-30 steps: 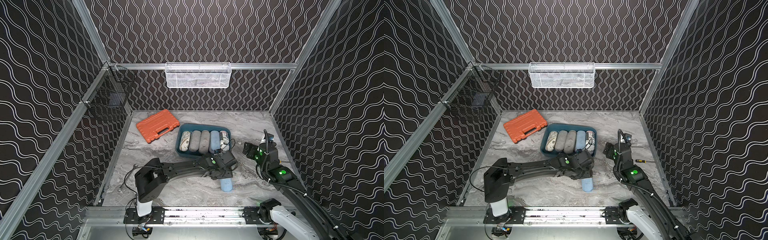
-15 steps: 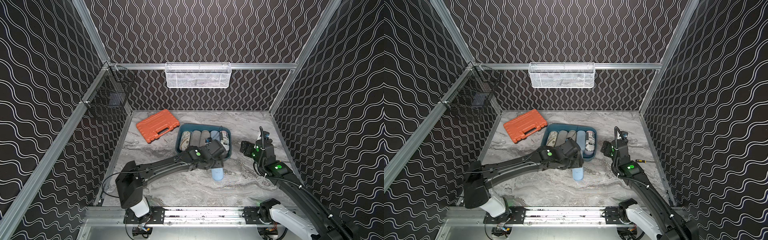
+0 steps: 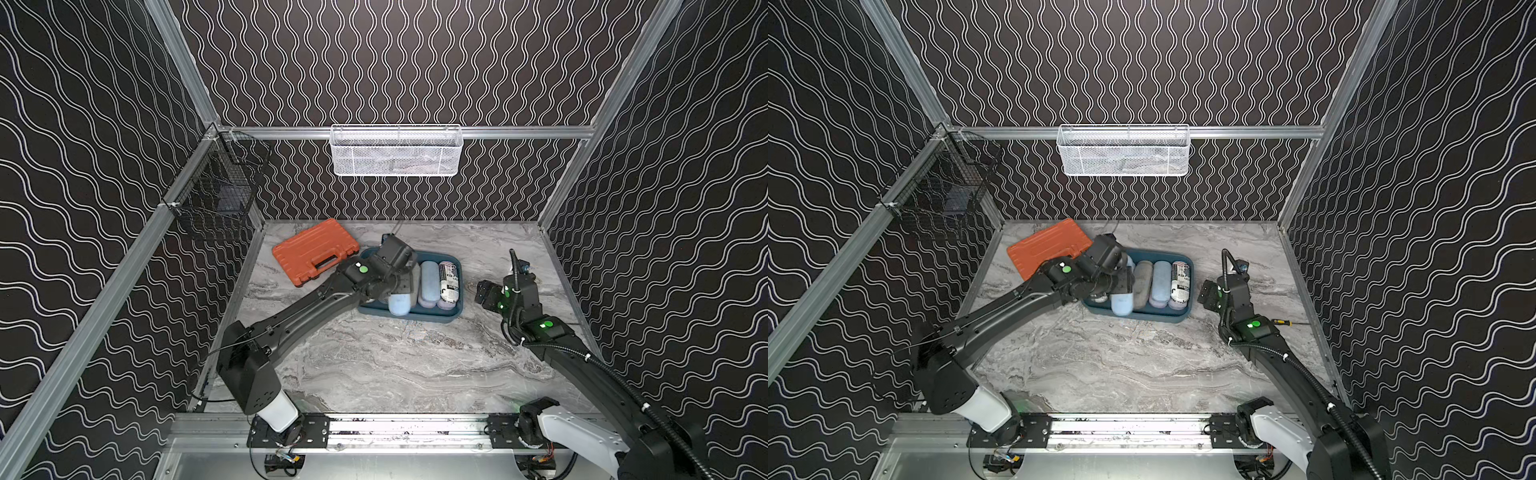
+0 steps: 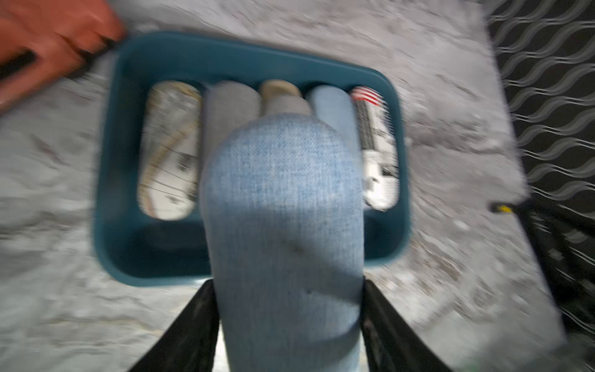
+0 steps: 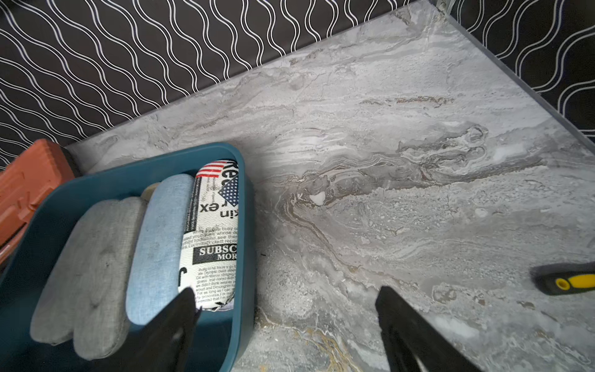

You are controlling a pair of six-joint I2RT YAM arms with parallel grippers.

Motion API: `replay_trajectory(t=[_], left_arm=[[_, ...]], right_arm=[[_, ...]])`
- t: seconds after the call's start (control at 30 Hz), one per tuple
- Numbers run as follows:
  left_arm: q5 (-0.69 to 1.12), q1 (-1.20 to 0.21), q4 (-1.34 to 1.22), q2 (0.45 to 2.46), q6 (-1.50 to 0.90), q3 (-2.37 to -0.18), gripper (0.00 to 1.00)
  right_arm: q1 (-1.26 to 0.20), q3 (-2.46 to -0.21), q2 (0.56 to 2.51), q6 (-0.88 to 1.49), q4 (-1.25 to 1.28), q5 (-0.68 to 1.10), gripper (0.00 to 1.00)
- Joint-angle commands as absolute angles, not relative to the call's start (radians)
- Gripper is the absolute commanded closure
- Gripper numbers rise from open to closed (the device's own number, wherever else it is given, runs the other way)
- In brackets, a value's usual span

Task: Put the glasses cases into the storage boxes
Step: Place the glasses case in the storage box.

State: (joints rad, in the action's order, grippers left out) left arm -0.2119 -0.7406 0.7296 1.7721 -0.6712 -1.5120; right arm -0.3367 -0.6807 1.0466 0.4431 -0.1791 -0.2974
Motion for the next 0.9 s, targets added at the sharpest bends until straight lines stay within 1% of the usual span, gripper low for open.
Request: replay_trajectory(t=[0.0, 0.1, 0.2, 0.33, 0.5, 0.7, 0.87], left_arm=[[-0.215, -0.678, 0.723, 1.790, -0.577, -1.524, 0.38], [-0.181, -0.621, 0.699, 1.826, -0.538, -1.529, 0.38], [-0.211, -0.584, 0.710, 1.884, -0.490, -1.563, 0.38], [-0.205, -0.528, 0.687, 1.948, -0.442, -1.582, 0.38], [-0.151, -0.474, 0.631, 2.017, -0.392, -1.597, 0.37], [-0.098, -0.458, 0.600, 2.092, -0.344, -1.624, 0.36], [-0.125, -0.458, 0.613, 2.129, -0.331, -1.641, 0.35]], right_arm=[[-0.330, -0.690, 1.065, 0.431, -0.133, -0.288, 0.11], [-0.325, -0.691, 1.089, 0.432, -0.125, -0.283, 0.11], [-0.319, -0.695, 1.111, 0.428, -0.121, -0.281, 0.11], [-0.312, -0.696, 1.135, 0.426, -0.118, -0.280, 0.11], [-0.305, -0.693, 1.156, 0.423, -0.113, -0.275, 0.11], [-0.298, -0.686, 1.169, 0.418, -0.110, -0.283, 0.11], [-0.288, -0.686, 1.182, 0.420, -0.106, -0.278, 0.11]])
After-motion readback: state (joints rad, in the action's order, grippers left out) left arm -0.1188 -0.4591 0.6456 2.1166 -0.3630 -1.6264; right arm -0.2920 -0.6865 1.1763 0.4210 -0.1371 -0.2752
